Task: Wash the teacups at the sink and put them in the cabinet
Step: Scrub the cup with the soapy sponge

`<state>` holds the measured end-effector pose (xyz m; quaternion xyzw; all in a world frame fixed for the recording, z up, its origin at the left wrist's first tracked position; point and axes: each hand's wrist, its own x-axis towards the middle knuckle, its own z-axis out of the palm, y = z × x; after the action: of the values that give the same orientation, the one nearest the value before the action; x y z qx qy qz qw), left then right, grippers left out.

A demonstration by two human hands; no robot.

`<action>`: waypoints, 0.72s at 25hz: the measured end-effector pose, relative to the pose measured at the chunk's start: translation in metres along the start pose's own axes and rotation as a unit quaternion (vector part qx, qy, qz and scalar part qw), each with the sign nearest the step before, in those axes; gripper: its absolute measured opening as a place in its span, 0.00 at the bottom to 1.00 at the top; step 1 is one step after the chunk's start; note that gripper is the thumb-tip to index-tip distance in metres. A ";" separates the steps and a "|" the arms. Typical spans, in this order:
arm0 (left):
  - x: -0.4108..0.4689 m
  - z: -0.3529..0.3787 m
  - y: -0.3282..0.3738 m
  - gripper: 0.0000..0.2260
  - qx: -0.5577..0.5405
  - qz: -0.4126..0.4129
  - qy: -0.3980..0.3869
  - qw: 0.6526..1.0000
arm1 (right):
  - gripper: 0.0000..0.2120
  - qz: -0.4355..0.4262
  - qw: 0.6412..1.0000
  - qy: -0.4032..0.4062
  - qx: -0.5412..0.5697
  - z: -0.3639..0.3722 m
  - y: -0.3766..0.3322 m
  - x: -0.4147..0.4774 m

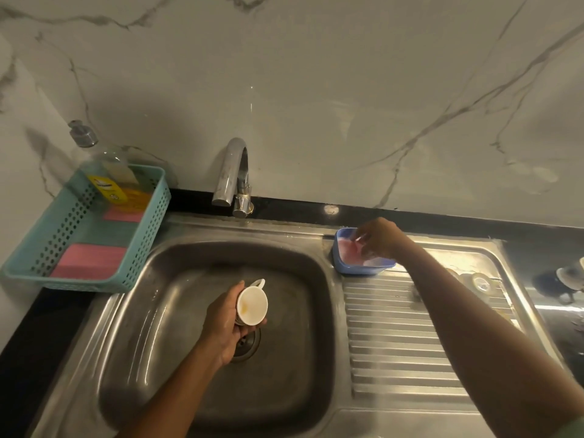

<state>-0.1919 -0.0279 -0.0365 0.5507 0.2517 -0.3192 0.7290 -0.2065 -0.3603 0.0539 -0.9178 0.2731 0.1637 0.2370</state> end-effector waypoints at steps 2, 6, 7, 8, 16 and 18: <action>0.001 0.001 0.000 0.16 -0.001 -0.001 -0.003 1.000 | 0.09 0.035 0.998 0.029 0.040 -0.009 0.004 0.000; 0.001 0.006 -0.002 0.17 0.000 -0.002 -0.012 1.000 | 0.10 0.048 0.993 0.073 -0.082 -0.001 0.017 -0.004; 0.001 0.006 -0.002 0.17 0.000 -0.001 -0.012 1.000 | 0.11 0.057 0.991 0.077 -0.096 0.002 0.015 -0.008; 0.002 0.005 -0.002 0.17 0.000 -0.001 -0.011 1.000 | 0.11 0.066 0.989 0.095 -0.092 0.006 0.012 -0.009; 0.006 0.005 -0.005 0.15 -0.002 0.000 -0.001 1.000 | 0.21 0.079 0.978 -0.068 -0.183 0.032 -0.002 0.008; 0.008 0.003 -0.007 0.15 -0.003 -0.002 0.004 1.000 | 0.14 0.041 0.972 -0.048 -0.228 0.038 0.001 0.015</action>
<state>-0.1917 -0.0339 -0.0456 0.5495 0.2562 -0.3178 0.7290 -0.2019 -0.3470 0.0155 -0.9268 0.2542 0.2750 0.0278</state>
